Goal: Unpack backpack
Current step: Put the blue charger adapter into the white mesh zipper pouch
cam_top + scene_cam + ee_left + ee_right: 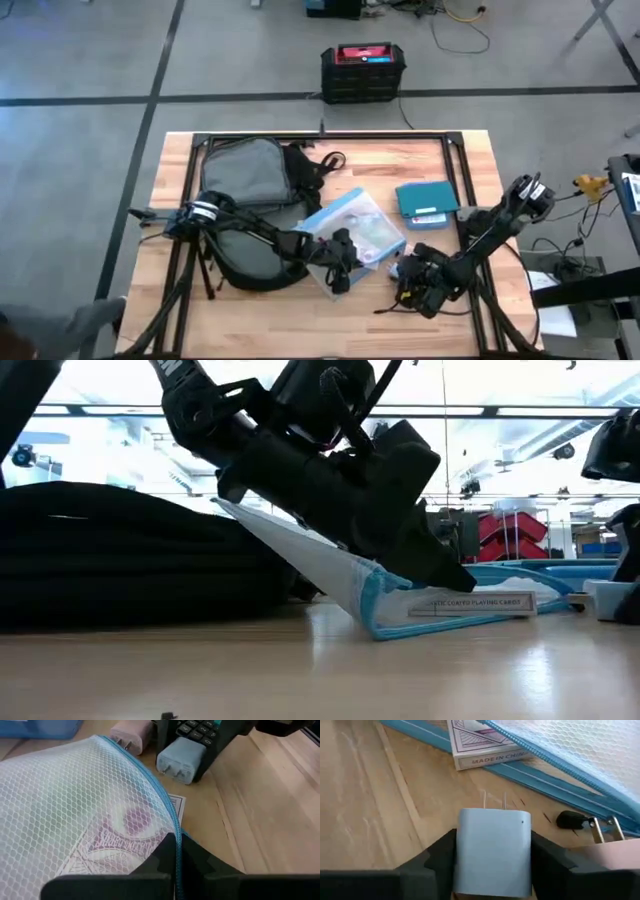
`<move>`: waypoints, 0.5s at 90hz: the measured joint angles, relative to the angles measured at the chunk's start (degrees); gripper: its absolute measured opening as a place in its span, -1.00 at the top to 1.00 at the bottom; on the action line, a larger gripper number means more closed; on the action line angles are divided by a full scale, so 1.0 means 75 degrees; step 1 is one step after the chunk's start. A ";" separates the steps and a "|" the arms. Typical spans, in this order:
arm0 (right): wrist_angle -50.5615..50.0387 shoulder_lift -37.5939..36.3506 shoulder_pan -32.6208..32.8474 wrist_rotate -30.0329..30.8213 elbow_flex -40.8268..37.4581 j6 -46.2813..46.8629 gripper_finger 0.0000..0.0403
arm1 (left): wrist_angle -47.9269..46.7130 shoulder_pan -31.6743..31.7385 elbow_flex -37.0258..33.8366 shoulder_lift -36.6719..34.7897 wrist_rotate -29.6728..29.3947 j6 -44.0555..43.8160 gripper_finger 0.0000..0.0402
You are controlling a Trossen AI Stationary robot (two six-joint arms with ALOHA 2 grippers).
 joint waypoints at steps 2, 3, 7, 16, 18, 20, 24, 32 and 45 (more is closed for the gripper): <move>-0.0014 -0.0034 0.0003 -0.0006 0.0003 -0.0032 0.16 | 0.0002 -0.0006 0.0000 0.0000 0.0016 -0.0012 1.00; -0.0019 -0.0051 0.0006 -0.0008 0.0007 -0.0057 0.16 | 0.0004 -0.0008 0.0000 0.0000 0.0026 -0.0016 1.00; -0.0047 -0.0099 0.0009 0.0021 0.0056 -0.0222 0.16 | 0.0022 -0.0010 0.0000 -0.0007 0.0049 -0.0045 1.00; -0.0083 -0.0140 0.0003 0.0009 0.0213 -0.0847 0.16 | 0.0012 -0.0010 -0.0005 -0.0098 0.0064 -0.0068 1.00; -0.0048 -0.0134 0.0002 -0.0010 0.0254 -0.0957 0.16 | 0.0014 -0.0010 -0.0001 -0.0128 0.0064 -0.0066 1.00; 0.0039 -0.0123 0.0000 -0.0026 0.0288 -0.1094 0.16 | 0.0005 -0.0010 0.0000 -0.0182 0.0067 -0.0066 1.00; 0.0253 -0.0113 -0.0002 -0.0046 0.0373 -0.1389 0.16 | -0.0058 -0.0010 0.0000 -0.0298 0.0070 -0.0038 1.00; 0.0924 -0.0116 0.0003 -0.0023 0.0420 -0.2168 0.16 | -0.0193 -0.0012 0.0000 -0.0585 0.0055 0.0133 1.00; 0.2141 0.0043 -0.0298 0.0038 0.0428 -0.3671 0.16 | -0.0260 -0.0031 0.0009 -0.0842 0.0053 0.0357 1.00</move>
